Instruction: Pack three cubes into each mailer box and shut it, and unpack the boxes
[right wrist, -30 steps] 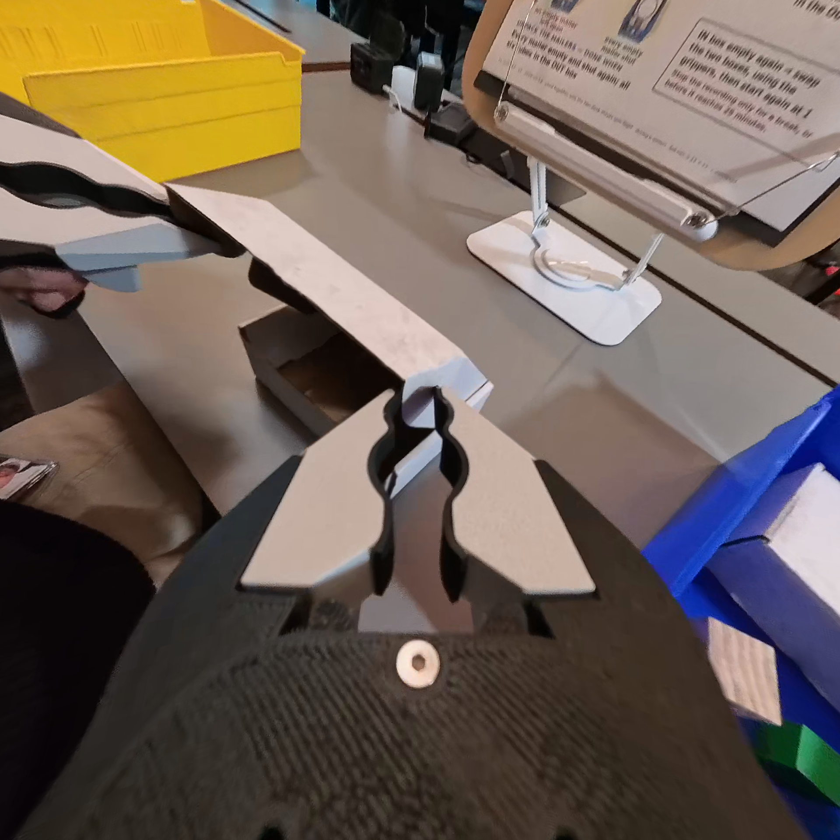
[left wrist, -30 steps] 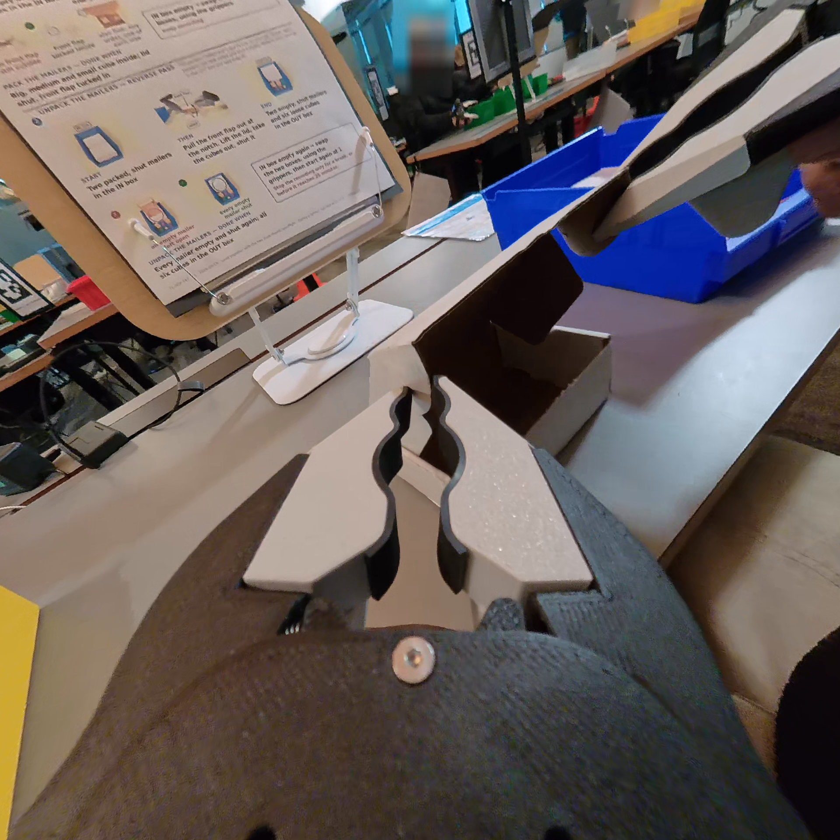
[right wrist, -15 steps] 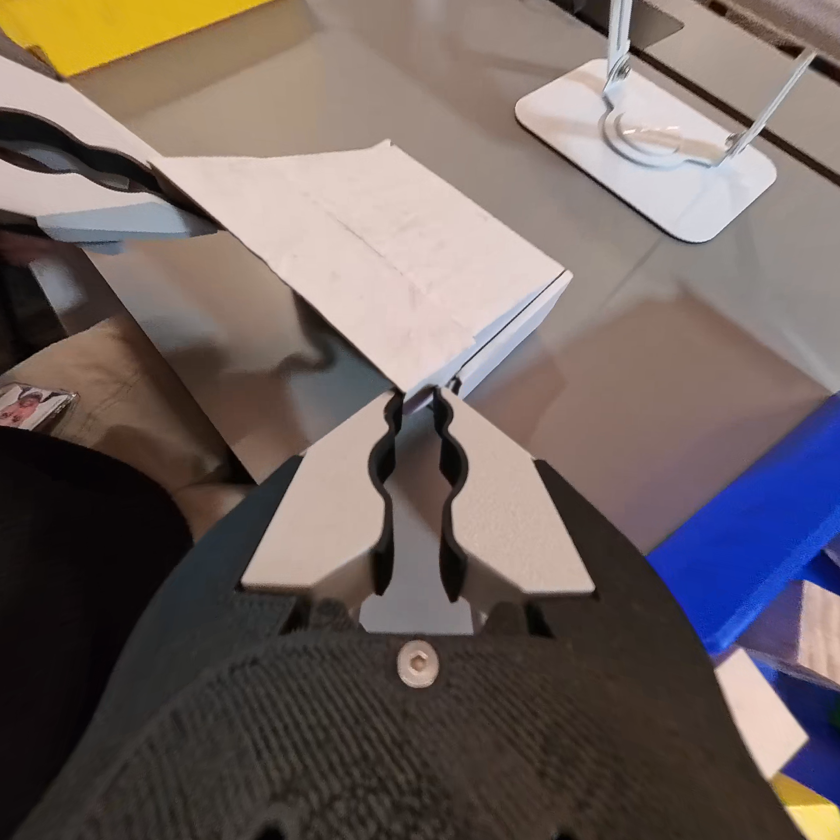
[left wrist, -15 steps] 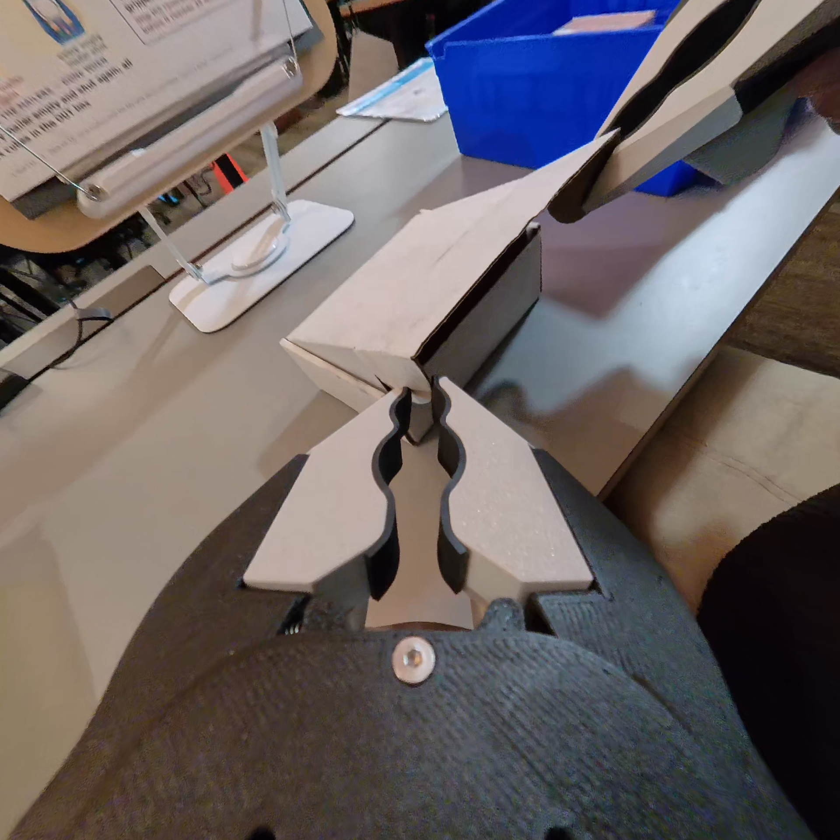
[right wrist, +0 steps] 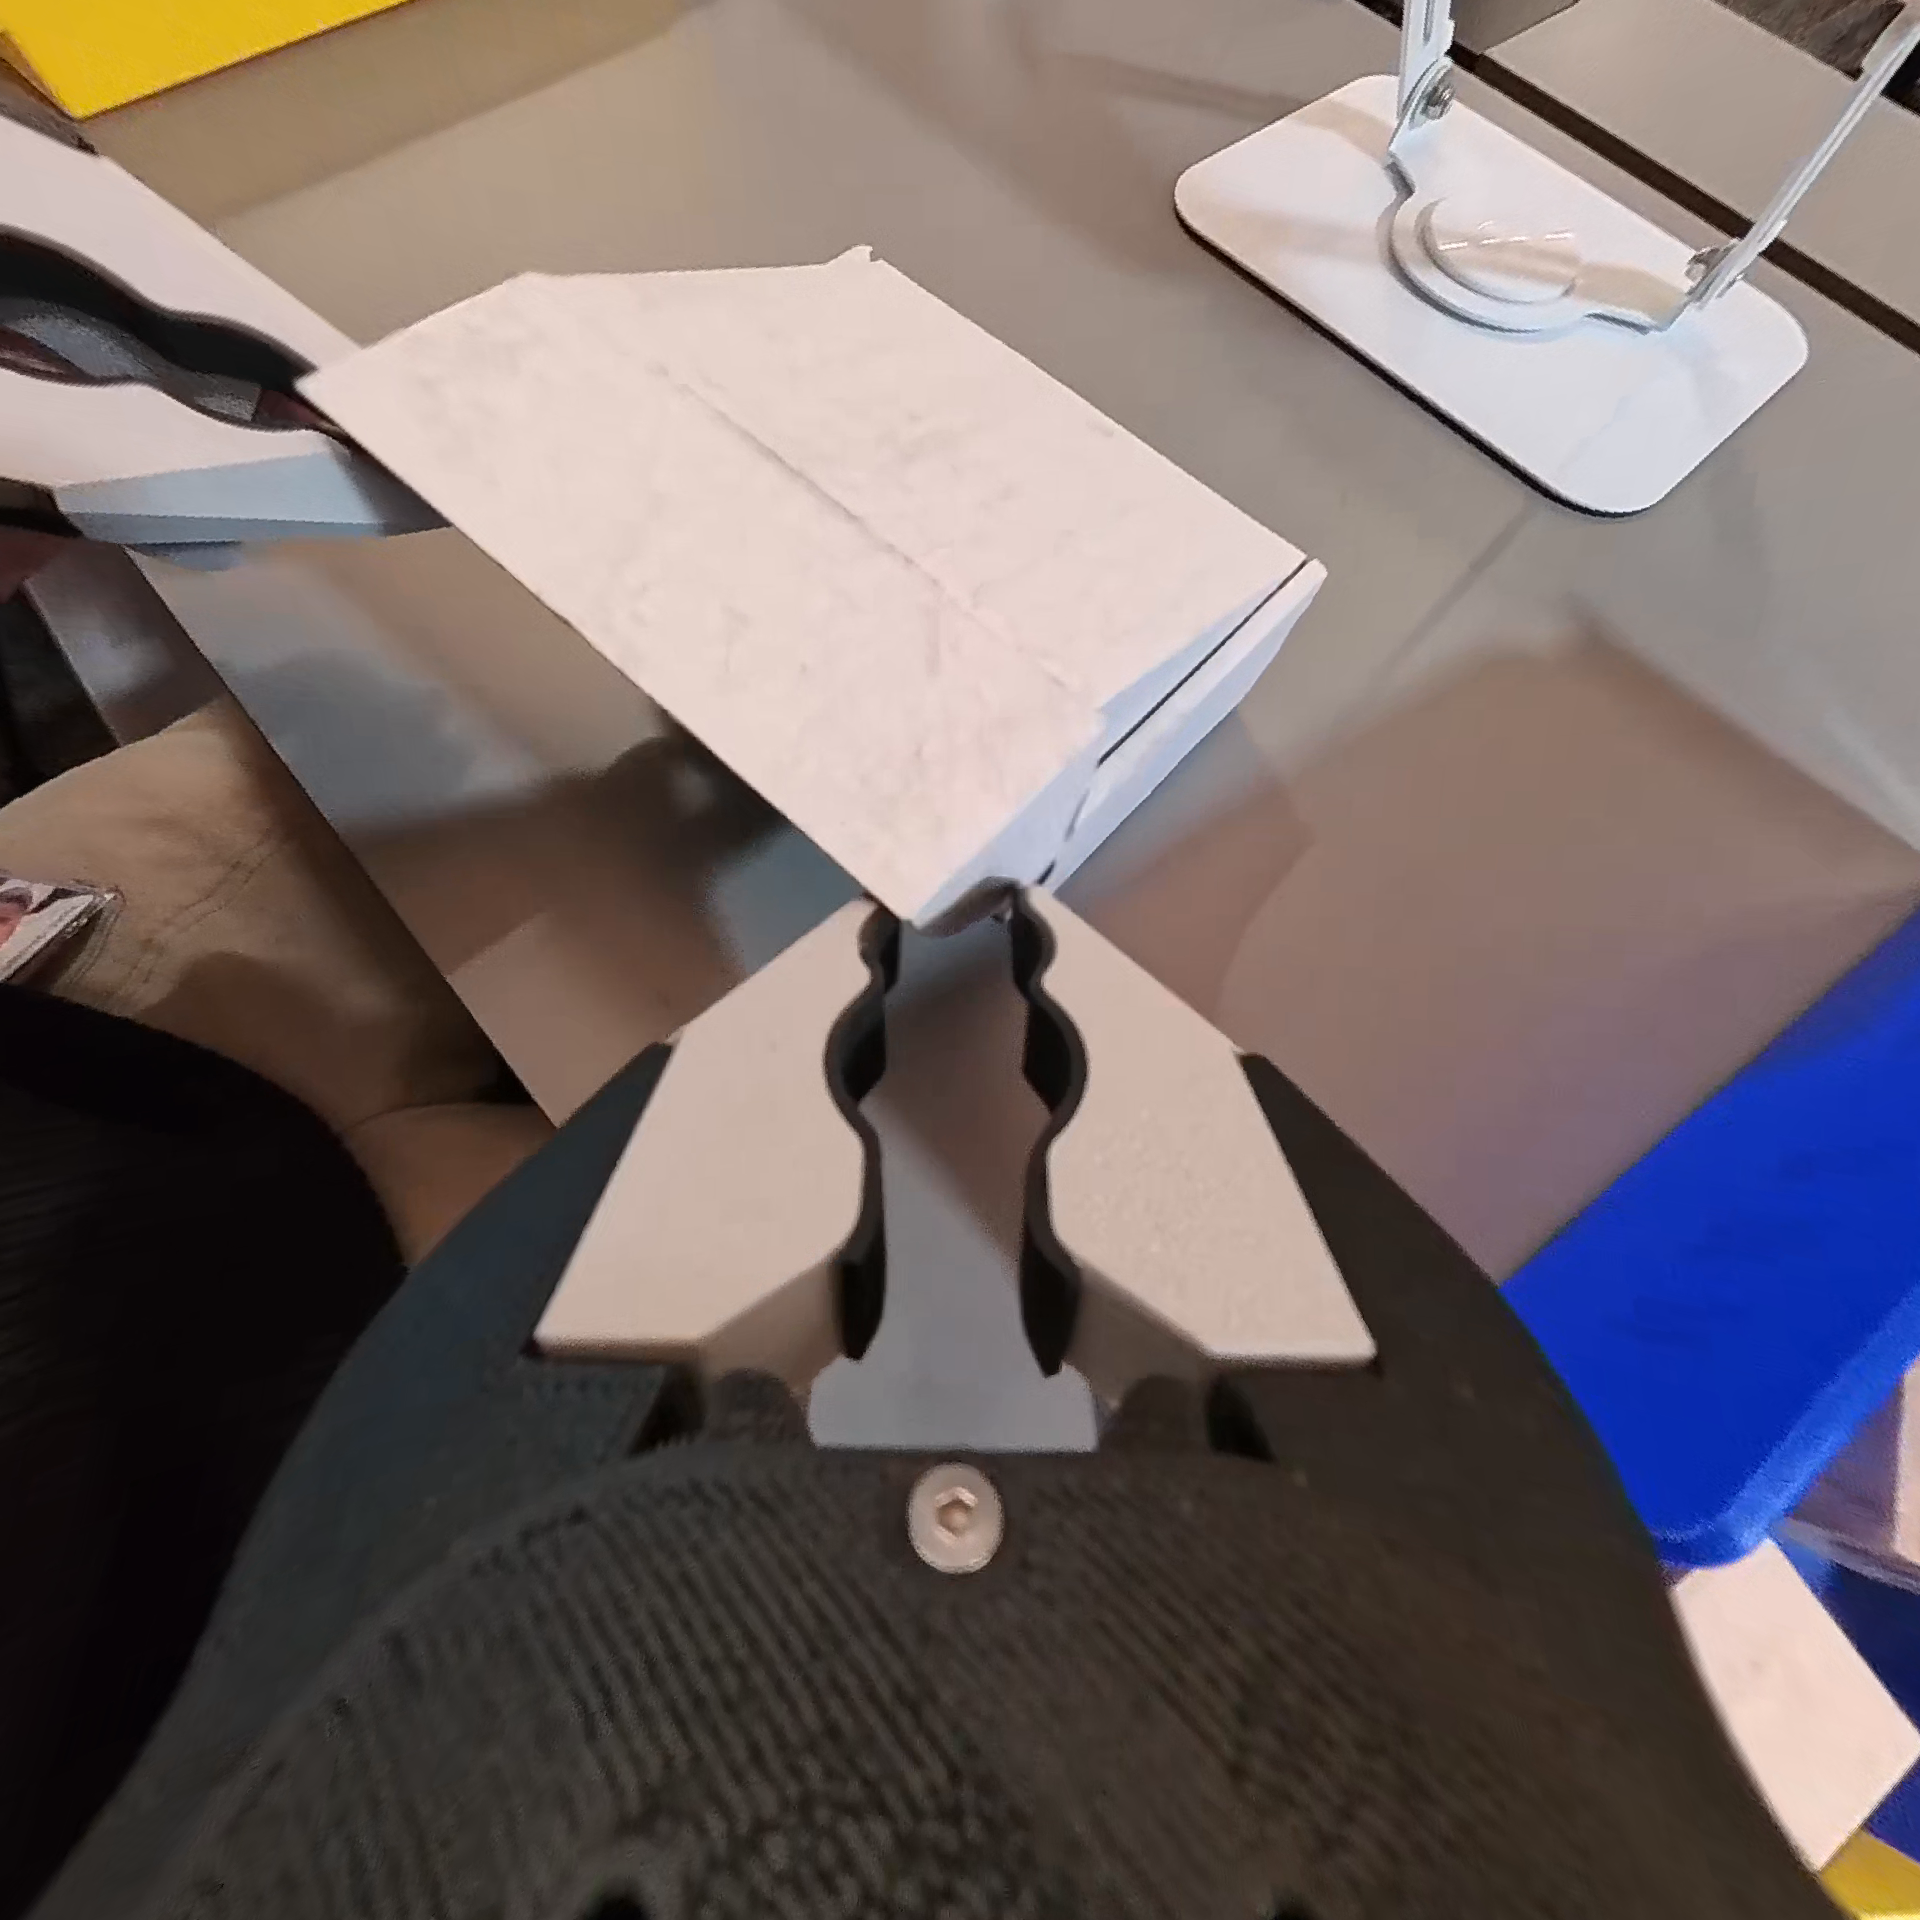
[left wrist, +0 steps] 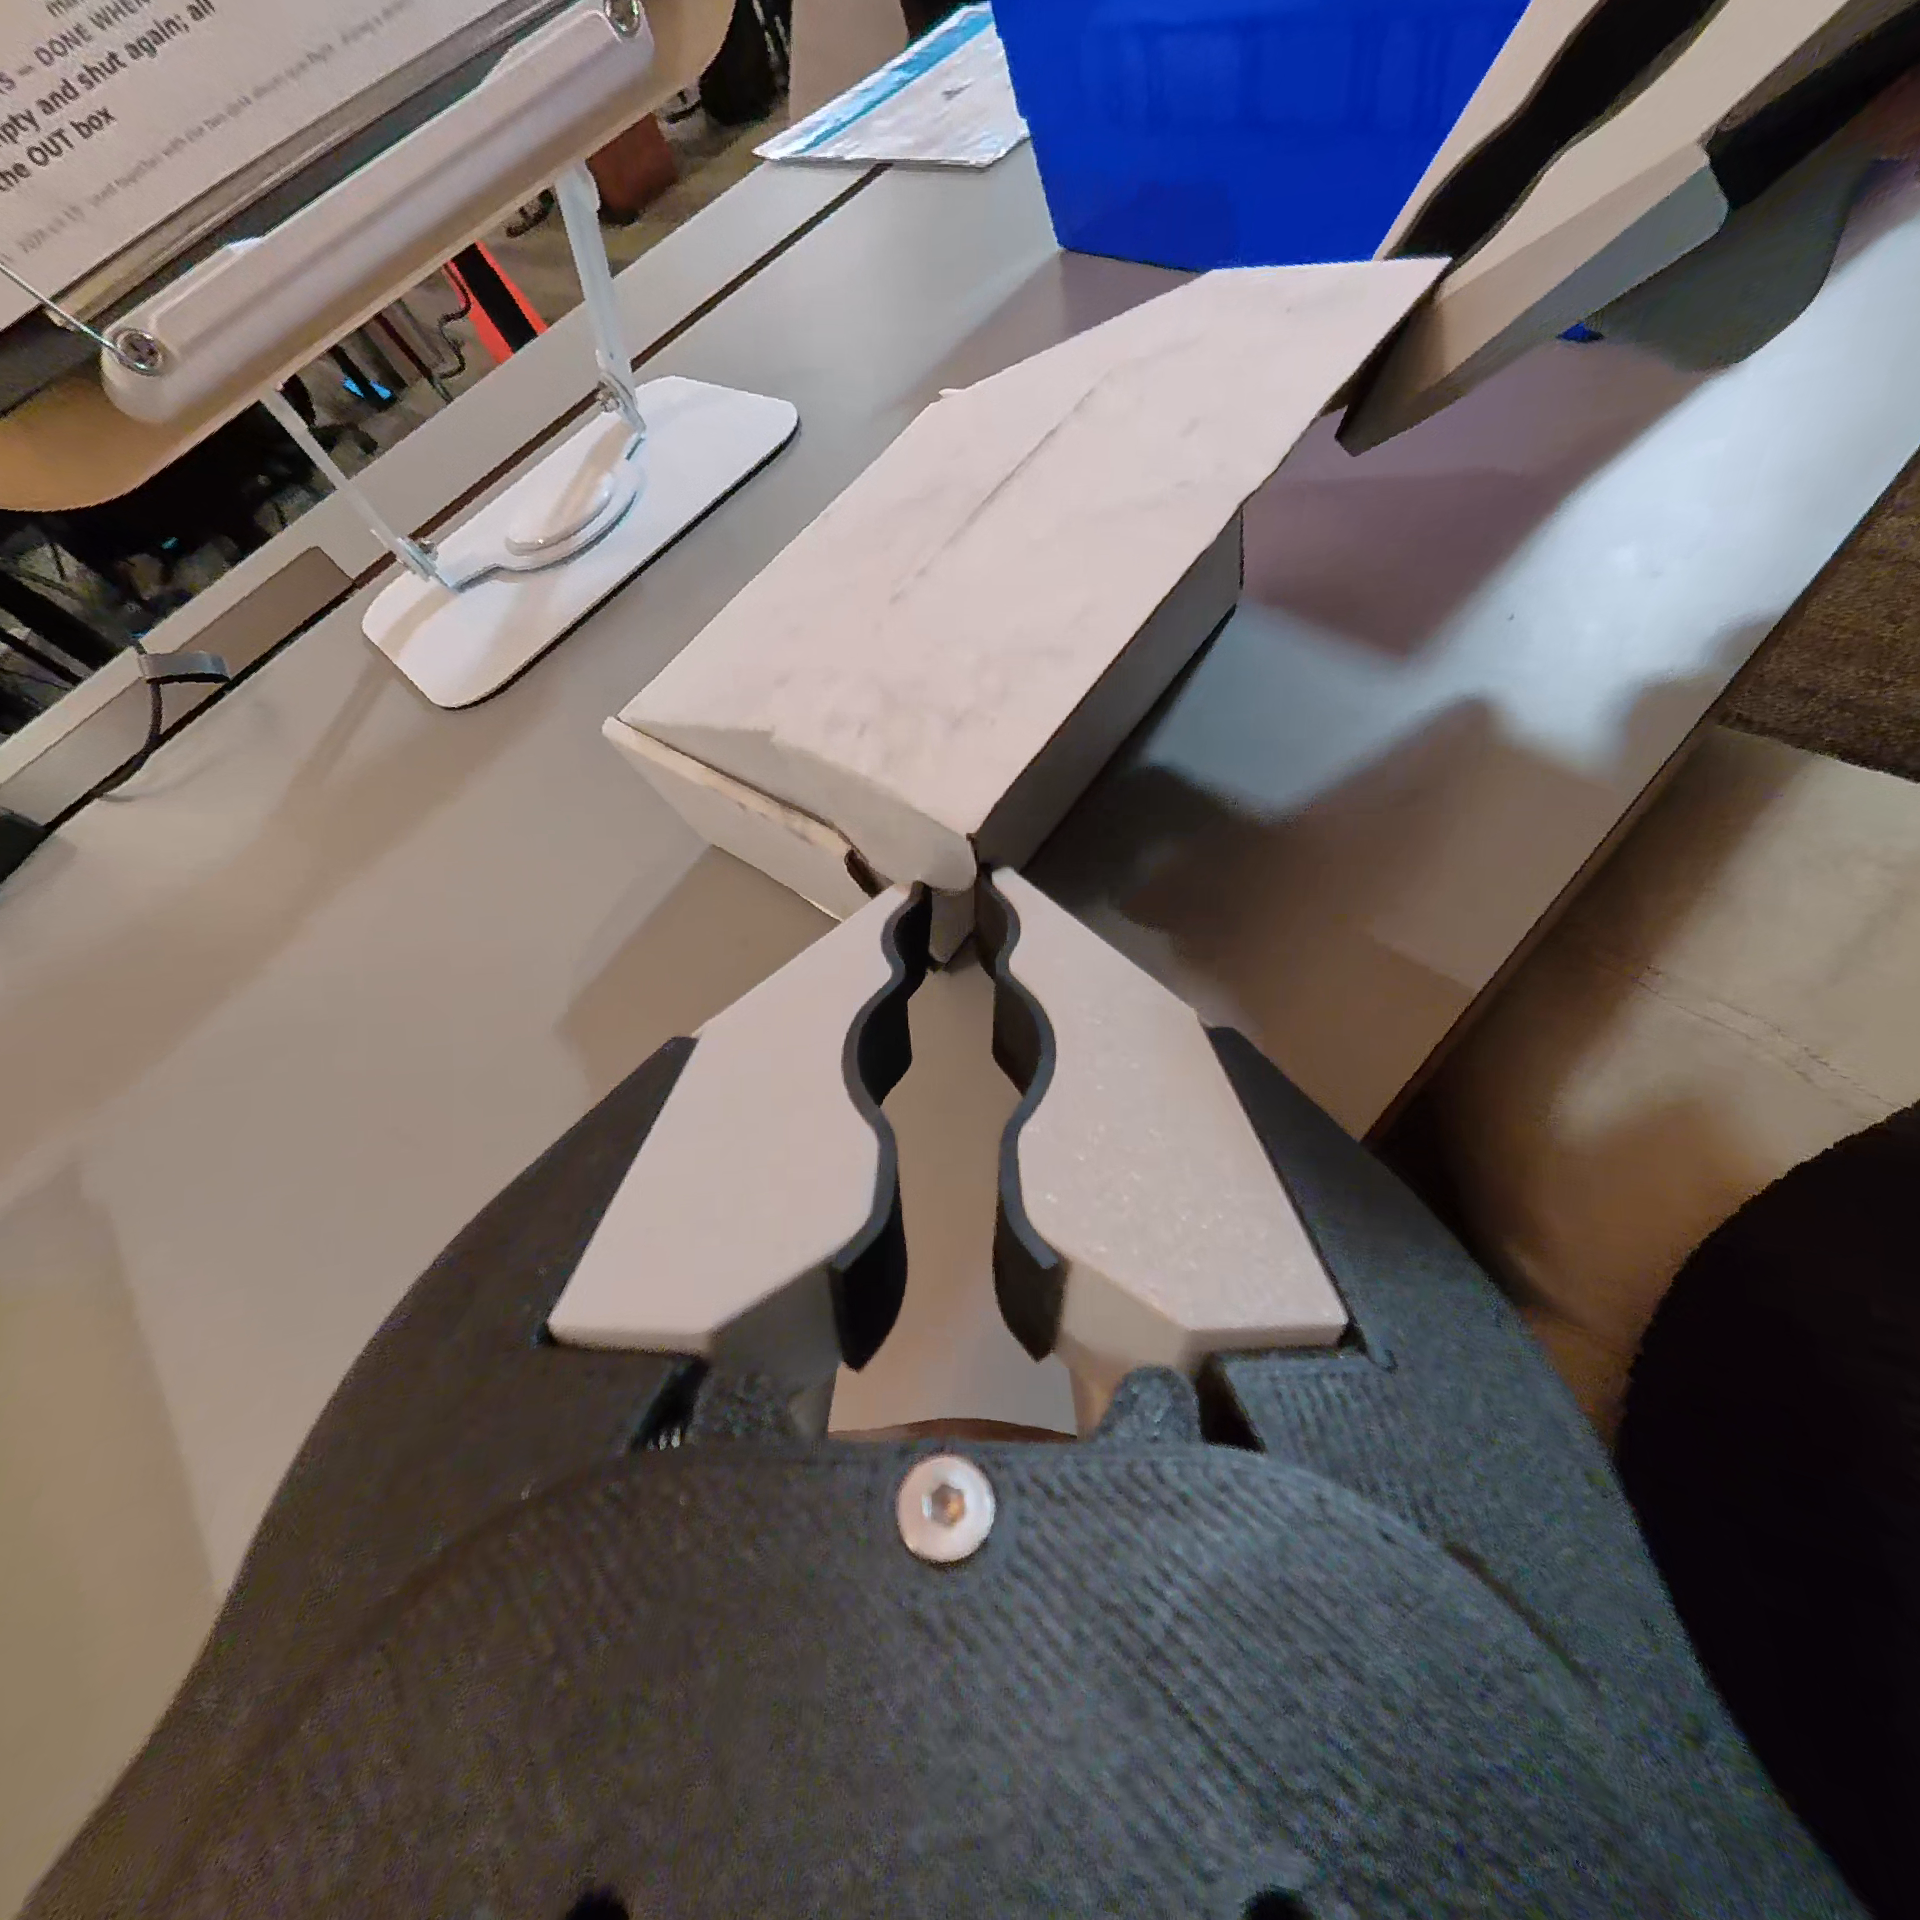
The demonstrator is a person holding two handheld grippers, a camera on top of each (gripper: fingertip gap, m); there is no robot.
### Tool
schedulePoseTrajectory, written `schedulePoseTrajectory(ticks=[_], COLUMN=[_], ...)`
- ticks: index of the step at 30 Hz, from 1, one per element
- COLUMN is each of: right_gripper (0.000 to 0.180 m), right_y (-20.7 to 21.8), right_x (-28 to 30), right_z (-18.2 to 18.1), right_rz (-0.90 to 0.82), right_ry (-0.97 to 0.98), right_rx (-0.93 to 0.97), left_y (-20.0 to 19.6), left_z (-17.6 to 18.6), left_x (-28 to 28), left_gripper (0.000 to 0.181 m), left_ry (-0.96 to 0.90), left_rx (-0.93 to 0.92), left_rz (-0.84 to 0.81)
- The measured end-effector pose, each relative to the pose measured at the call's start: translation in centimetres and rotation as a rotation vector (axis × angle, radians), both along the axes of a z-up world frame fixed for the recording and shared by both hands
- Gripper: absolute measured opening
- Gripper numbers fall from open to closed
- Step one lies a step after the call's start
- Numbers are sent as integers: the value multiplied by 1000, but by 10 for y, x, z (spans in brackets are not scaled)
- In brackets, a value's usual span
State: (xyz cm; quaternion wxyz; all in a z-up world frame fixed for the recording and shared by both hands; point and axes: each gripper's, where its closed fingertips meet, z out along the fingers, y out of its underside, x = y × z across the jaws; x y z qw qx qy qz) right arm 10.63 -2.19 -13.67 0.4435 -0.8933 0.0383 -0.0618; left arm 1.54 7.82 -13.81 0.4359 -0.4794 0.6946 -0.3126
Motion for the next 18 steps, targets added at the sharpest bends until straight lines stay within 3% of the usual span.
schedulePoseTrajectory(ticks=[3,10,18], right_gripper=[36,42,32], right_y=[2,5,6], right_x=[-1,4,6], right_z=[-2,3,9], right_rz=[6,-8,-16], right_ry=[9,-14,-57], right_rx=[1,48,76], left_y=[-1,3,-2], left_z=[-1,4,9], left_x=[0,5,7], left_gripper=[13,45,25], left_ry=[0,-45,-87], left_rx=[-9,6,19], left_rz=[-3,35,15])
